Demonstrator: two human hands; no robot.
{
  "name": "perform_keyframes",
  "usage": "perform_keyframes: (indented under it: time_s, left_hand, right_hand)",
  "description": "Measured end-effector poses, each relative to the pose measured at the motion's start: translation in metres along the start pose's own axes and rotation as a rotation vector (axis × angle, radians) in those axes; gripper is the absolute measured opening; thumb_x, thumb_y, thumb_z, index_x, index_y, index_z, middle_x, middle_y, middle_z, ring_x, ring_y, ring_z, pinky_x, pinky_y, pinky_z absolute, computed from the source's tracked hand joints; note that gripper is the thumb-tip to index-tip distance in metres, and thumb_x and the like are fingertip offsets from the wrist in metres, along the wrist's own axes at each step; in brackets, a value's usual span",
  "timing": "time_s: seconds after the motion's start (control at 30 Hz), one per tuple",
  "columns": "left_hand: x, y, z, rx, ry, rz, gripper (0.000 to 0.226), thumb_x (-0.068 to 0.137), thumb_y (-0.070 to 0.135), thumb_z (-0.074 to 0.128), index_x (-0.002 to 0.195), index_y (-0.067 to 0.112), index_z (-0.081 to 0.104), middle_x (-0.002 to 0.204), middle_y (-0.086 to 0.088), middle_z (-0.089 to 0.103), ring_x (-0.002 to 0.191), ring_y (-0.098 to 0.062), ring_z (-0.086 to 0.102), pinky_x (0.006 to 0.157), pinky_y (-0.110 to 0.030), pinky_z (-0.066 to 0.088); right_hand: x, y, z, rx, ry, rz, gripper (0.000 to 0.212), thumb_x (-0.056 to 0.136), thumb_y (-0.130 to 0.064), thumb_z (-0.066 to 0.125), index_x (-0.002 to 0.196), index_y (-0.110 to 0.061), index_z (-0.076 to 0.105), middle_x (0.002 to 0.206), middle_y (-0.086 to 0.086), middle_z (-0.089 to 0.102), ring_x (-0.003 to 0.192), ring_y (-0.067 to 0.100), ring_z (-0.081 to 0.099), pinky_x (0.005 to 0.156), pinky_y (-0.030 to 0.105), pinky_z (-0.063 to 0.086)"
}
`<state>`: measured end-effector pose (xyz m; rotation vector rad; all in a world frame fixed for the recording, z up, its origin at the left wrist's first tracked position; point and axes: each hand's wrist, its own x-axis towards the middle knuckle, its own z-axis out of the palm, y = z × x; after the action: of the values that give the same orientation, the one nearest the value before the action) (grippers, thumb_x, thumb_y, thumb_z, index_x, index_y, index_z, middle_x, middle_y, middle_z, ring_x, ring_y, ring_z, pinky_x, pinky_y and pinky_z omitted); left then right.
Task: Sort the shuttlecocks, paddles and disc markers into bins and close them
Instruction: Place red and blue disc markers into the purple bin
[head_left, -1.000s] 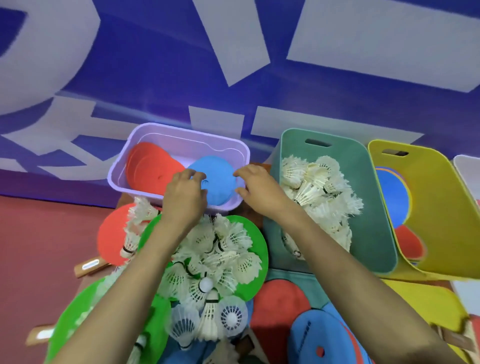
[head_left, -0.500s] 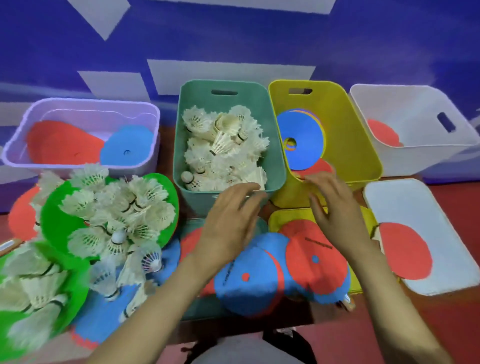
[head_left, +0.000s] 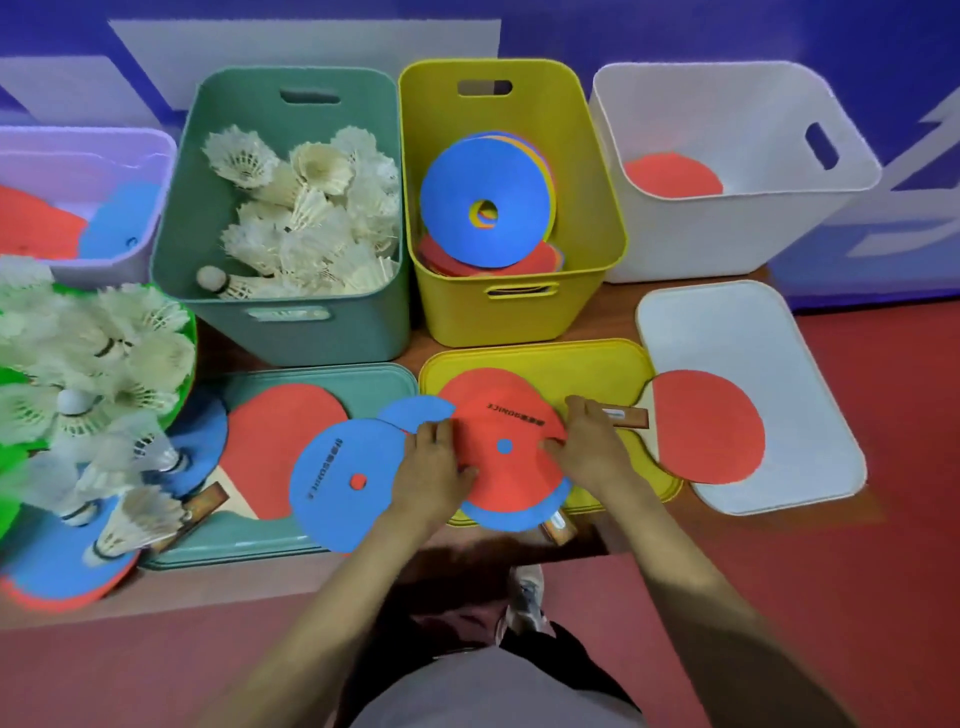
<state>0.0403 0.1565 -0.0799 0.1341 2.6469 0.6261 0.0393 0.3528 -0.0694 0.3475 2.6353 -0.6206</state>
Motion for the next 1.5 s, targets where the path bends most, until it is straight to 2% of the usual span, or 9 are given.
perform_keyframes:
  time_s: [0.2, 0.33, 0.47, 0.7, 0.8, 0.9, 1.03, 1.33, 1.5]
  left_hand:
    - [0.005, 0.011, 0.014, -0.113, 0.029, -0.117, 0.059, 0.081, 0.012, 0.059, 0.135, 0.011, 0.036, 0.124, -0.016, 0.039, 0.115, -0.037, 0.041, 0.093, -0.044, 0.041]
    - [0.006, 0.008, 0.011, -0.221, 0.044, -0.138, 0.07, 0.077, 0.015, 0.067, 0.138, 0.01, 0.034, 0.123, -0.016, 0.041, 0.113, -0.037, 0.044, 0.097, -0.04, 0.038]
    - [0.009, 0.007, 0.003, -0.444, 0.102, -0.144, 0.068, 0.083, 0.014, 0.066, 0.139, 0.004, 0.03, 0.127, -0.017, 0.046, 0.114, -0.033, 0.049, 0.099, -0.038, 0.038]
    - [-0.008, 0.02, -0.05, -1.13, 0.189, -0.089, 0.026, 0.092, 0.007, 0.055, 0.118, 0.01, 0.053, 0.079, 0.002, 0.058, 0.08, -0.012, 0.061, 0.082, -0.039, 0.053]
    - [-0.026, 0.027, -0.082, -1.16, 0.381, 0.105, 0.027, 0.092, 0.005, 0.055, 0.113, 0.021, 0.056, 0.089, 0.0, 0.06, 0.078, -0.003, 0.061, 0.07, -0.029, 0.057]
    - [-0.035, 0.026, -0.11, -1.148, 0.531, 0.198, 0.028, 0.093, 0.006, 0.054, 0.114, 0.025, 0.055, 0.093, 0.011, 0.066, 0.084, -0.001, 0.062, 0.066, -0.026, 0.057]
    - [-0.032, 0.001, -0.148, -1.124, 0.693, 0.209, 0.028, 0.092, 0.015, 0.058, 0.115, 0.032, 0.056, 0.092, 0.009, 0.068, 0.082, -0.006, 0.061, 0.068, -0.032, 0.053]
    - [-0.017, -0.09, -0.231, -1.229, 0.509, 0.359, 0.055, 0.086, -0.007, 0.057, 0.13, 0.026, 0.048, 0.118, -0.001, 0.066, 0.101, -0.014, 0.064, 0.077, -0.028, 0.055]
    - [-0.003, -0.143, -0.271, -1.264, 0.619, 0.289, 0.051, 0.088, -0.012, 0.049, 0.122, 0.027, 0.049, 0.096, 0.012, 0.072, 0.087, -0.003, 0.067, 0.067, -0.021, 0.056]
  right_hand:
    - [0.0, 0.004, 0.005, 0.112, -0.011, 0.022, 0.039, 0.087, -0.025, 0.061, 0.114, -0.002, 0.044, 0.113, 0.017, 0.056, 0.105, 0.036, 0.056, 0.076, 0.038, 0.043]
    - [-0.007, 0.0, -0.008, 0.408, 0.012, -0.143, 0.029, 0.084, -0.015, 0.064, 0.111, -0.015, 0.056, 0.105, 0.003, 0.065, 0.099, 0.021, 0.06, 0.082, 0.039, 0.049]
    - [-0.019, -0.008, -0.032, 0.584, 0.088, -0.312, 0.017, 0.087, -0.01, 0.062, 0.103, -0.017, 0.061, 0.082, -0.022, 0.057, 0.082, -0.013, 0.053, 0.068, 0.011, 0.042]
    - [-0.017, -0.027, -0.071, 0.896, 0.22, -0.395, 0.023, 0.089, -0.013, 0.062, 0.105, -0.03, 0.06, 0.098, -0.011, 0.064, 0.094, 0.003, 0.059, 0.072, 0.028, 0.054]
    - [-0.021, -0.047, -0.085, 0.994, 0.29, -0.445, 0.032, 0.089, -0.009, 0.061, 0.112, -0.031, 0.058, 0.1, -0.009, 0.066, 0.089, 0.006, 0.065, 0.074, 0.026, 0.055]
    - [-0.023, -0.082, -0.095, 0.946, 0.369, -0.515, 0.044, 0.09, -0.012, 0.061, 0.112, -0.049, 0.051, 0.082, -0.018, 0.068, 0.076, 0.012, 0.066, 0.072, 0.026, 0.053]
    - [-0.012, -0.137, -0.099, 0.908, 0.451, -0.592, 0.035, 0.089, -0.013, 0.063, 0.12, -0.023, 0.054, 0.106, -0.009, 0.065, 0.085, 0.0, 0.064, 0.069, 0.018, 0.051]
    - [0.01, -0.254, -0.103, 0.808, 0.529, -0.693, 0.019, 0.087, -0.014, 0.065, 0.096, -0.022, 0.051, 0.081, -0.023, 0.058, 0.066, -0.008, 0.056, 0.061, 0.007, 0.042]
    - [0.026, -0.325, -0.084, 0.807, 0.486, -0.736, 0.017, 0.089, -0.011, 0.062, 0.095, -0.022, 0.051, 0.089, -0.018, 0.06, 0.072, -0.006, 0.058, 0.069, 0.011, 0.046]
